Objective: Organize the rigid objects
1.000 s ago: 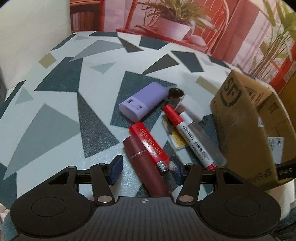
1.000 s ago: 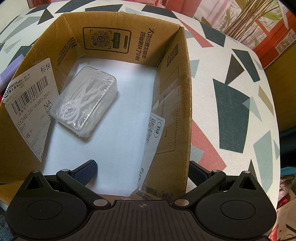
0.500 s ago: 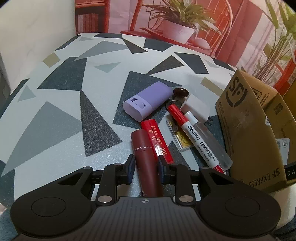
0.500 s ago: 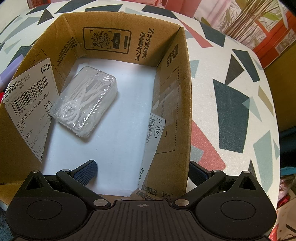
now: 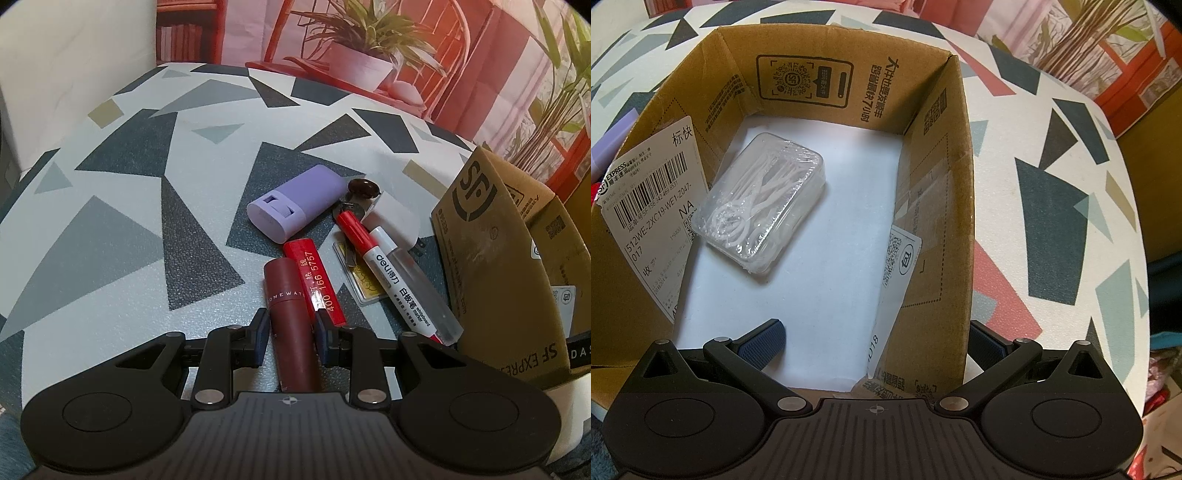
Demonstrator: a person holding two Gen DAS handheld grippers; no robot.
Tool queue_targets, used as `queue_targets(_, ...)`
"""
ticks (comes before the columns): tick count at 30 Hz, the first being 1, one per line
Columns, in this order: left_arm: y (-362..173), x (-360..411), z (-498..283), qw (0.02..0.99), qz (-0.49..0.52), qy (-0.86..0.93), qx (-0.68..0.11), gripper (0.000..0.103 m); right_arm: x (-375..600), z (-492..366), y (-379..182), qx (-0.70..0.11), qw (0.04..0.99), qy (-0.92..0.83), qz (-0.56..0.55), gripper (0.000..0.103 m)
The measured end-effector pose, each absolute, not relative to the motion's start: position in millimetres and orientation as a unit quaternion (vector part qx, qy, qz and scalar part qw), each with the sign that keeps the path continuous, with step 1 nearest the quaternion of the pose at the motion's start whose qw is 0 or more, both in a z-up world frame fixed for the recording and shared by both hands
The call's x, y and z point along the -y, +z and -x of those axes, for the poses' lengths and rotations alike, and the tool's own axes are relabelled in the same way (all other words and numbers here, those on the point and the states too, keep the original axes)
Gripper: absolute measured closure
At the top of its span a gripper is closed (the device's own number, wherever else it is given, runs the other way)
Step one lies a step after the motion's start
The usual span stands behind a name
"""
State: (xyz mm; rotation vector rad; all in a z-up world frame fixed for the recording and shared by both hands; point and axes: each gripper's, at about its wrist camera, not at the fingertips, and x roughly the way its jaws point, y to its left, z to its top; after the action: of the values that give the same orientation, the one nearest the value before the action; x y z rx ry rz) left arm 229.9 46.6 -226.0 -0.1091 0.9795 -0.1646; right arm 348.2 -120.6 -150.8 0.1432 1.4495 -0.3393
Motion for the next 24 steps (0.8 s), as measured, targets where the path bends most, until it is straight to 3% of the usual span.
queue_targets(24,-226.1,-44.1,-230.2,0.867,0.04,-0.068,-0.492,0.074,121.0,-348.0,-150.5,-0.66,0.732,-0.154,-0.064,0.0)
